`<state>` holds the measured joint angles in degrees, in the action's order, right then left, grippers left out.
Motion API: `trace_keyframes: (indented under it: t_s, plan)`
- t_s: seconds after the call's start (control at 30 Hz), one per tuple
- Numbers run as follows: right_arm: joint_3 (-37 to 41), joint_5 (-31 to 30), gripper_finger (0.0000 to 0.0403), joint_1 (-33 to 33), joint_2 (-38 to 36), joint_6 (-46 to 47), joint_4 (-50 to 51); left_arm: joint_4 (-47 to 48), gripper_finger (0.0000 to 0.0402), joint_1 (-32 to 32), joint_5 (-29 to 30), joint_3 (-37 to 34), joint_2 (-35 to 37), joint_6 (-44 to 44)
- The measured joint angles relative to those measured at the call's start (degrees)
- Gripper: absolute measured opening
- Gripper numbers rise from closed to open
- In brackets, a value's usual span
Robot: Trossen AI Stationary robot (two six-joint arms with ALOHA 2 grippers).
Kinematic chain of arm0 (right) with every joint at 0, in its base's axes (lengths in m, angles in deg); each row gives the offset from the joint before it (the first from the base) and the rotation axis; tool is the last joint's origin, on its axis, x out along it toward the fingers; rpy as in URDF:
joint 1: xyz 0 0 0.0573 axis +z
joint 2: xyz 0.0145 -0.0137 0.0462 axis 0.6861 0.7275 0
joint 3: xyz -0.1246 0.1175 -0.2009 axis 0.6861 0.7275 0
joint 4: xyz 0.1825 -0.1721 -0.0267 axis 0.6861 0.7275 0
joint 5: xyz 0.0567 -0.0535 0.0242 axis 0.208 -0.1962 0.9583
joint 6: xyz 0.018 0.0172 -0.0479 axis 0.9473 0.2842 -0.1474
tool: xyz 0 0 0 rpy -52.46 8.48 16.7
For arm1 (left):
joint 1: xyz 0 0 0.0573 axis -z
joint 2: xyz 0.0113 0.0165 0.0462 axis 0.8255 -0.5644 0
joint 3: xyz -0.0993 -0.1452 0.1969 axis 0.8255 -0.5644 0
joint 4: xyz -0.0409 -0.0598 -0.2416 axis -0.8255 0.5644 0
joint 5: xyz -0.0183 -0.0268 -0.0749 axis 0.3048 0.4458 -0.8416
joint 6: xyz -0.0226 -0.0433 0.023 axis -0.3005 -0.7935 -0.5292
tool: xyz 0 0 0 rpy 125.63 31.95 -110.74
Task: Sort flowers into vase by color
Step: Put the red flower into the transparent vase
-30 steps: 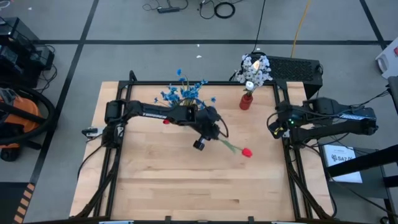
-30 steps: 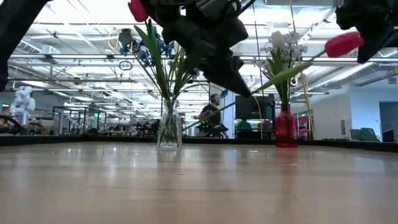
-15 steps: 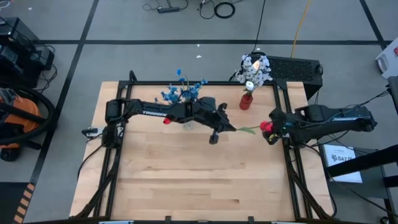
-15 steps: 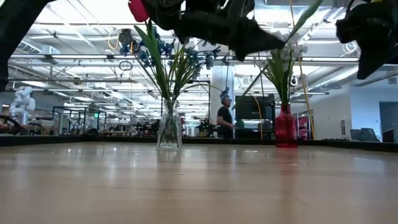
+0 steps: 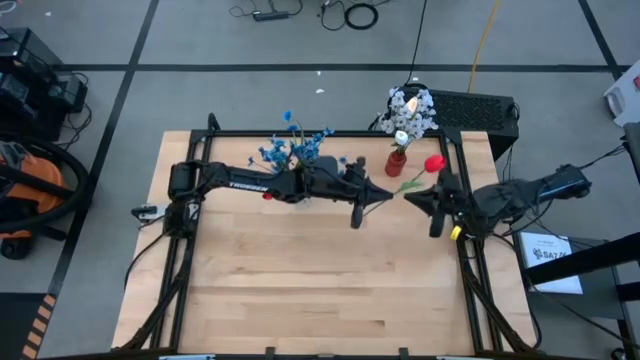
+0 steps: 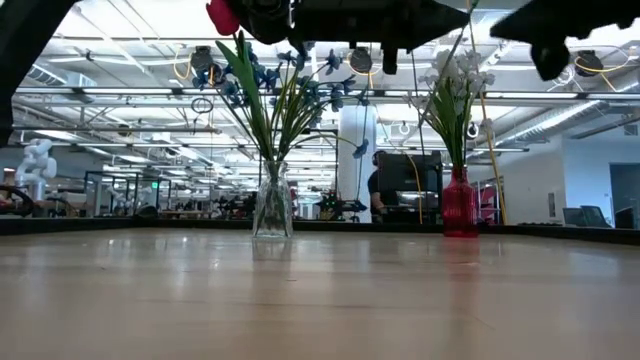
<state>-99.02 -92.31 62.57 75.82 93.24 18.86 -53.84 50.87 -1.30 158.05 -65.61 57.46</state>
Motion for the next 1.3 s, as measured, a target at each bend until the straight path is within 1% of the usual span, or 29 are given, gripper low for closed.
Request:
trace_keyframes:
  t_s: [0.07,0.13,0.3,0.5,0.63,0.73,0.93,1.0,1.07,1.13,1.23,1.3]
  plan:
    - [2.0,0.38,0.0,0.0,0.68,-4.43,-7.96,-1.05,0.0,-0.21,0.03,0.0,0.0,0.0]
    - [2.54,0.43,0.0,0.0,1.0,-7.41,-11.13,-1.68,0.0,-0.32,0.04,0.0,0.0,-0.02]
    - [2.48,0.29,0.0018,0.0,1.07,-11.34,-15.14,-2.77,0.0,-0.4,0.02,0.0,0.02,0.01]
    - [2.46,-0.06,0.0068,-0.02,2.88,-15.31,-17.92,-2.77,0.0,-0.23,-0.01,0.0,0.04,0.01]
    - [2.46,-0.12,0.0101,-0.53,4.96,-15.65,-18.36,-2.77,0.0,-0.1,-0.04,0.0,0.04,0.02]
    - [2.46,-0.12,0.0119,-1.29,6.45,-16.39,-21.15,-2.78,0.0,0.04,-0.11,0.0,0.04,0.0]
    - [2.44,-0.1,0.0136,-1.64,8.36,-19.84,-26.67,-2.68,0.0,0.41,-0.17,0.0,0.04,0.04]
    - [2.44,-0.1,0.0132,-1.64,8.46,-19.86,-26.93,-2.65,0.0,0.44,-0.17,0.0,0.04,0.03]
    - [2.44,-0.1,0.0117,-1.64,8.47,-19.81,-26.91,-2.58,0.0,0.45,-0.17,0.01,0.04,0.02]
    - [2.44,-0.09,0.0089,-1.65,8.43,-19.83,-26.98,-2.59,0.0,0.54,-0.17,0.0,0.04,0.02]
    - [2.44,0.56,0.0027,-1.66,8.44,-20.28,-26.93,-2.55,0.0,0.83,-0.07,0.0,0.04,0.04]
    - [2.44,0.93,0.0011,-1.62,8.47,-21.12,-26.78,-2.49,0.0003,1.11,0.07,0.0,0.04,0.05]
